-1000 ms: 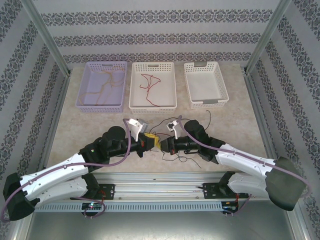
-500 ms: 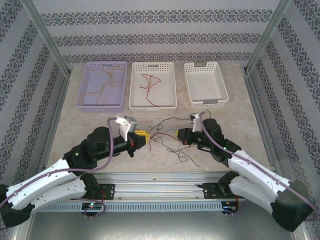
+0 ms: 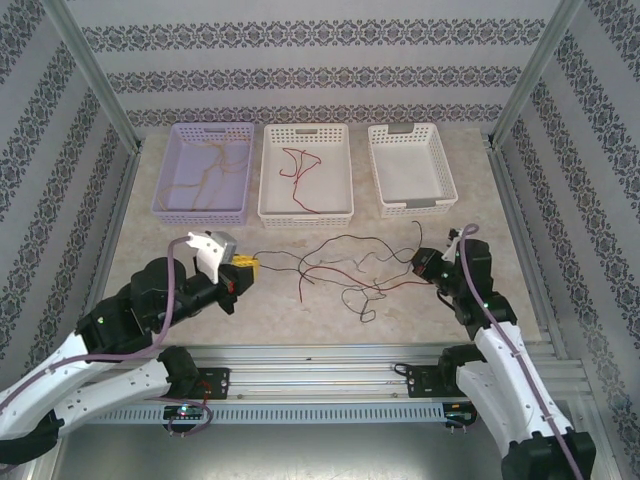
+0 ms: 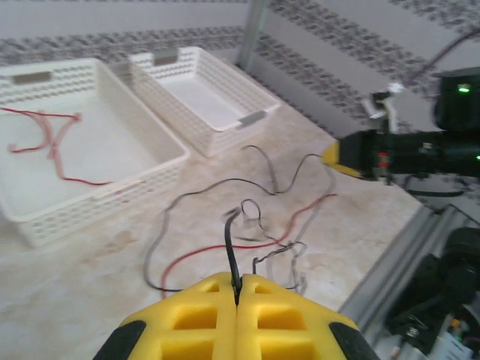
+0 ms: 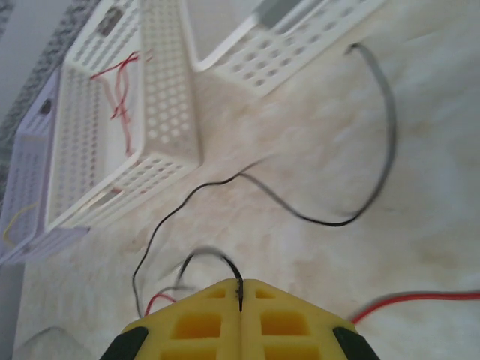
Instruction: Untangle the cables
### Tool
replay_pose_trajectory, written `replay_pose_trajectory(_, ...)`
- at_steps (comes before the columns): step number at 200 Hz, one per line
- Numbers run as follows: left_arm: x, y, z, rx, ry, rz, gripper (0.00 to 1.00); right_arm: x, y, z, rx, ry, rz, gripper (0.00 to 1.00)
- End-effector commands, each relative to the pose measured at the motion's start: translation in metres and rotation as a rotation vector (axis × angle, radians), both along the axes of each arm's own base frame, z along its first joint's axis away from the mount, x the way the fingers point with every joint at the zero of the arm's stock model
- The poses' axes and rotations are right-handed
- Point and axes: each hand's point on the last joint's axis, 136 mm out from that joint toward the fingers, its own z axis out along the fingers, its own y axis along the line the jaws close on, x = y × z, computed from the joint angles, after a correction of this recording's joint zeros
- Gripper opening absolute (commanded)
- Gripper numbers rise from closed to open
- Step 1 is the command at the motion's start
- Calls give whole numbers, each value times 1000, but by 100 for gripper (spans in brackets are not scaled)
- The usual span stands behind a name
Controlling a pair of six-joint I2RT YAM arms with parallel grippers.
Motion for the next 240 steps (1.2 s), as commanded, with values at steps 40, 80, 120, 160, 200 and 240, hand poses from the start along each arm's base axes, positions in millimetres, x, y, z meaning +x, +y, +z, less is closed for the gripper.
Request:
replay_pose_trajectory(40, 15, 104, 28, 220, -111, 432, 0, -3, -41, 53, -71, -39, -141, 0)
replay_pose_trajectory(80, 8, 128, 48, 198, -148, 501, 0, 3, -40, 100, -36, -115, -138, 0)
replay_pose_trajectory(120, 15, 103, 34, 221, -121, 425, 0, 16, -13, 171, 82, -241, -8, 0)
replay_pose_trajectory(160, 27, 66, 14, 236, -98, 332, 0, 24, 26, 255, 57, -352, 173, 0)
replay_pose_trajectory(200, 37, 34, -11, 260, -77, 241, 0, 34, 47, 338, 37, -468, 271, 0)
replay_pose_trajectory(240, 37, 26, -26, 275, -56, 206, 0, 59, 57, 392, 1, -523, 326, 0)
